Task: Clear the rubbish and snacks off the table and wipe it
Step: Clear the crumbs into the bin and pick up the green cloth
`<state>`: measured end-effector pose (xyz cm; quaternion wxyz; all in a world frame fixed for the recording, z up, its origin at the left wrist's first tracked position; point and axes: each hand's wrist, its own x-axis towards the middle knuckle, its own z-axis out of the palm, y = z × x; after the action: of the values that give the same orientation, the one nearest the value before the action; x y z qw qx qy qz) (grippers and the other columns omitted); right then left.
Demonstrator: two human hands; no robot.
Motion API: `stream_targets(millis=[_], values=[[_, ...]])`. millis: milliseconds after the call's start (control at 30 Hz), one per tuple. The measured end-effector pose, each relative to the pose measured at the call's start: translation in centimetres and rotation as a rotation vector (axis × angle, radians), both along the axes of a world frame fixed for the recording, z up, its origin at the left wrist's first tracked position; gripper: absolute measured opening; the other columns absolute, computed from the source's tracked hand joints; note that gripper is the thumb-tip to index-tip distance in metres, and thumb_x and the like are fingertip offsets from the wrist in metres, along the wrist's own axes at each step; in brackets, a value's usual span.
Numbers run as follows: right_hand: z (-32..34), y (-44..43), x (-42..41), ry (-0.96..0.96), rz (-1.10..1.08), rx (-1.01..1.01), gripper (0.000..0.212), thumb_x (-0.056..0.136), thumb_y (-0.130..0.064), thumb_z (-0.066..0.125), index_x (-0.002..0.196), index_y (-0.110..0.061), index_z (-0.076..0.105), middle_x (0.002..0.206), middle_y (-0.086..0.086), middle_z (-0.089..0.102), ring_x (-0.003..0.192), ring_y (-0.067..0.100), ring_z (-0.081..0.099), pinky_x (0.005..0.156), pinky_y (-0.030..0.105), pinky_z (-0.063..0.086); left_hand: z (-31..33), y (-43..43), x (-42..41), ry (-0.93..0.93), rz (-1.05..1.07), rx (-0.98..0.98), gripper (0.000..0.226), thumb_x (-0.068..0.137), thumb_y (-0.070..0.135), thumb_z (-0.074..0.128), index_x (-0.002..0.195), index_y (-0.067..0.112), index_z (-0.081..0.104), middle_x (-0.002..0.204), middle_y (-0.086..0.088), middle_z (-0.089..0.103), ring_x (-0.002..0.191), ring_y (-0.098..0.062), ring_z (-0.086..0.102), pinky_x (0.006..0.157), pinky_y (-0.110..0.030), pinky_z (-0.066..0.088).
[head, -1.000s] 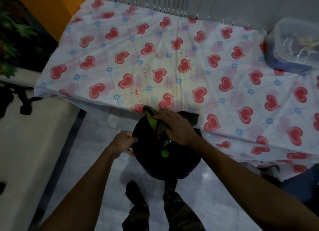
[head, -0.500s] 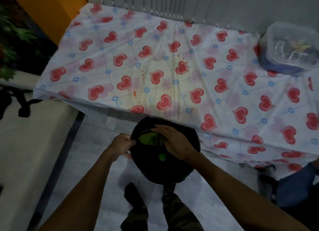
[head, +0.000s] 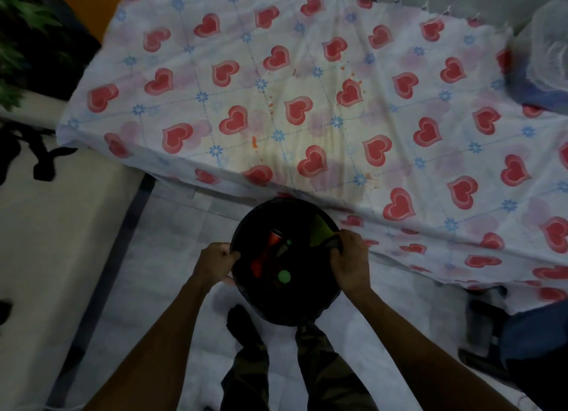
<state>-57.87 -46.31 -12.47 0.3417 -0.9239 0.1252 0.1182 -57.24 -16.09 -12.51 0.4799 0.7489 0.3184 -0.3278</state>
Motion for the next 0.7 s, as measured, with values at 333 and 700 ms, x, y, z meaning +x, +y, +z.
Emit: stream_targets(millis=[333,700], values=[[-7.7,3.2,-0.5,0.230,-0.286,0.290,0.021,0.100,-0.009,0.039,0.097,-0.014,0.059,0.086,0.002,0.063,0.079,0.014,0.059,0.062,0.024,0.041,-10.2,2.9,-0.8,-0.059,-0.088,0.133,0.038,0.096,0.034,0.067,0.071,0.009,0.053,0.078,-0.017,0.069,0.078,-0.033,0.072,0.064,-0.052,0.063],[-23.9,5.1,-0.5,0.325,-0.409,0.327,0.026,0.100,-0.014,0.041,0.109,-0.025,0.062,0.098,0.002,0.068,0.093,0.025,0.066,0.087,0.047,0.057,-24.7,2.1,0.3,-0.070,-0.177,0.238,0.040,0.096,0.050,0.061,0.091,0.014,0.045,0.080,-0.007,0.062,0.078,-0.027,0.066,0.057,-0.026,0.045]])
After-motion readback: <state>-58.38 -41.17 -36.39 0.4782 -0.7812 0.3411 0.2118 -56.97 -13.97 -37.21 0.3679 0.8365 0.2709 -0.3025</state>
